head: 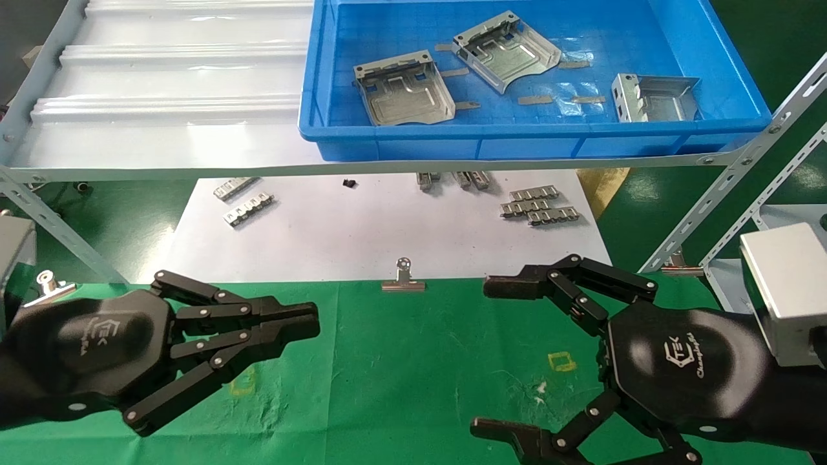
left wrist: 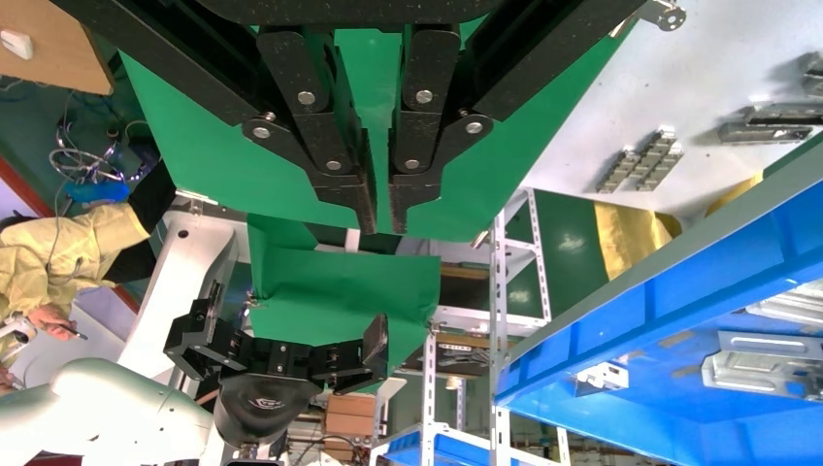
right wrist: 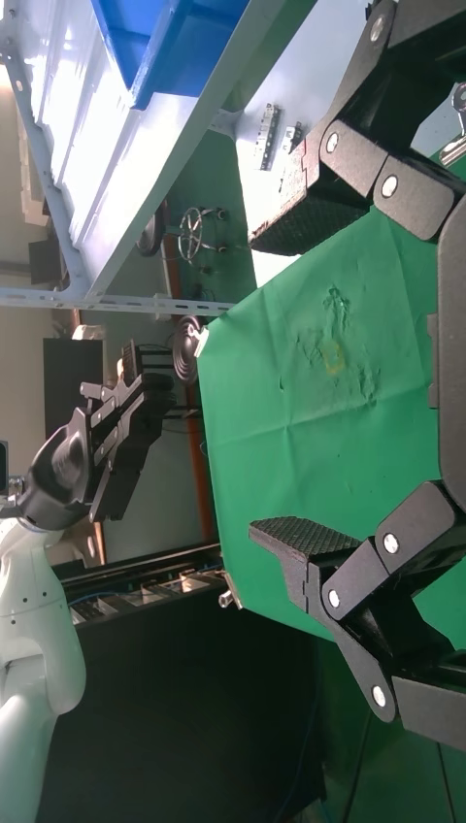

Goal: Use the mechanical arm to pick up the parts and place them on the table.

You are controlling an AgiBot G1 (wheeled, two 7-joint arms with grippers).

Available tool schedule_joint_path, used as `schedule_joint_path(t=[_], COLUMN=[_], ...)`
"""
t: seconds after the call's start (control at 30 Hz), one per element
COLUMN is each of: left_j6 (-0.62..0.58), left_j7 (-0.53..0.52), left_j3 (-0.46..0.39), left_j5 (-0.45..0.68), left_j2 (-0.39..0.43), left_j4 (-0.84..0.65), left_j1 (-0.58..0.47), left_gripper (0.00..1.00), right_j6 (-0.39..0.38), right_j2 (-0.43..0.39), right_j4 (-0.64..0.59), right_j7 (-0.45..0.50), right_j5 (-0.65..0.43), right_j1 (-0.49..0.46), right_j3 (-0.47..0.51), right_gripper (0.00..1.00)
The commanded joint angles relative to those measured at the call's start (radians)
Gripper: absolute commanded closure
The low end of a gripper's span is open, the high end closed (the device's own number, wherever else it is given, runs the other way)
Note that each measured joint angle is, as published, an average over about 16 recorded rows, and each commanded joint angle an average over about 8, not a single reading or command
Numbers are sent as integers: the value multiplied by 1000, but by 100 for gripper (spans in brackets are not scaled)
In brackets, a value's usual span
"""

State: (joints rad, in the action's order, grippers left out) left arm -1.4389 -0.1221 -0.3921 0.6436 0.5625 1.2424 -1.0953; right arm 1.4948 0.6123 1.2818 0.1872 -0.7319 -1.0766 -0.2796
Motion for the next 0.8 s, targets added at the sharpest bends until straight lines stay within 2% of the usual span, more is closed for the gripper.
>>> schedule_joint_path(t=[0.03, 0.2, 0.3, 0.5, 0.53, 0.77, 0.8], left_j6=[0, 0, 0, 0, 0, 0, 0], left_j7=[0, 0, 0, 0, 0, 0, 0], left_j3=[0, 0, 0, 0, 0, 0, 0], left_j5=[0, 0, 0, 0, 0, 0, 0], left_j2=[0, 0, 0, 0, 0, 0, 0], left_j4=[0, 0, 0, 0, 0, 0, 0], left_j1=[0, 0, 0, 0, 0, 0, 0], left_gripper=[100, 100, 100, 100, 91, 4, 0], right_j6=[0, -2, -23, -153, -180, -367, -392], right_j2=[0, -2, 1, 60, 79, 276, 309], right_j4=[0, 2, 4, -38, -58, -318, -365], right_j7=[0, -1, 1, 61, 77, 175, 182], right_j5=[0, -3, -17, -146, -182, -486, -530], right_j1=[0, -7, -44, -224, -264, -563, -601], right_j3=[0, 2, 7, -22, -36, -178, -200], right_gripper=[0, 0, 0, 0, 0, 0, 0])
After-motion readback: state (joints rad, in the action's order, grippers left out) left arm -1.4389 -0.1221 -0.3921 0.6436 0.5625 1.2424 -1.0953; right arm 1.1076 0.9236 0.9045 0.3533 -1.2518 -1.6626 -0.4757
